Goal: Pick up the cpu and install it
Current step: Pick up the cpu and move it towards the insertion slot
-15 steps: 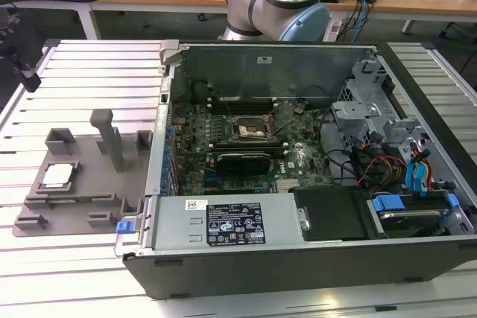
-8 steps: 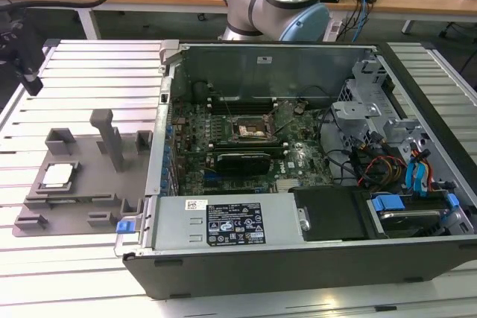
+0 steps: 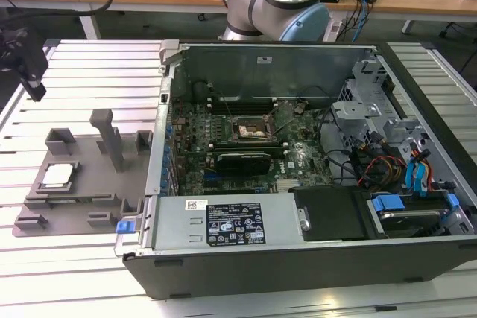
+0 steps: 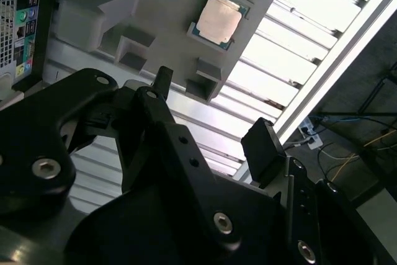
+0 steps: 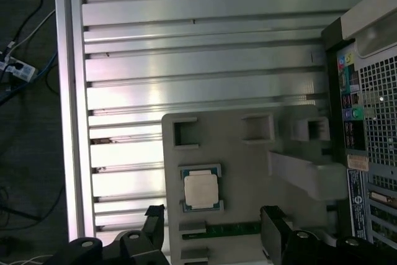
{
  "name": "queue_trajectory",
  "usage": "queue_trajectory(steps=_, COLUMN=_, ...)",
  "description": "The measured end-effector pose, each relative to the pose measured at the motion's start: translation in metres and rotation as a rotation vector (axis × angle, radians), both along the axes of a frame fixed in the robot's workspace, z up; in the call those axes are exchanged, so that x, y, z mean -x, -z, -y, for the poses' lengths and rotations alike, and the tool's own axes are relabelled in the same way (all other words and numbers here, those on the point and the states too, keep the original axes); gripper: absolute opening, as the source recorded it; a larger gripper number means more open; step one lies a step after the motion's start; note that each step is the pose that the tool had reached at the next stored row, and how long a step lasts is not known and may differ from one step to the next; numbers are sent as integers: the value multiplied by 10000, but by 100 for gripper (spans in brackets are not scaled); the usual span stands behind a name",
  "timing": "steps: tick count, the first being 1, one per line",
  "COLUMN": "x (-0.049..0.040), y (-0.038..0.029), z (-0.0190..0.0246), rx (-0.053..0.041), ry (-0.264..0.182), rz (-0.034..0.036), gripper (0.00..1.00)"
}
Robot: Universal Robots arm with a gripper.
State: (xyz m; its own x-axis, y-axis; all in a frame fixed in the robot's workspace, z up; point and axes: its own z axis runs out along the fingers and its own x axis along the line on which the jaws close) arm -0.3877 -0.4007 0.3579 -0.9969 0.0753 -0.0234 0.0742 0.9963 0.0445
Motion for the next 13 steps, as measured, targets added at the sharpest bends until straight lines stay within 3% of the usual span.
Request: queue_trajectory(steps=13, x=0, y=154, z=0, rx=0, ry=0, rz=0, gripper=72)
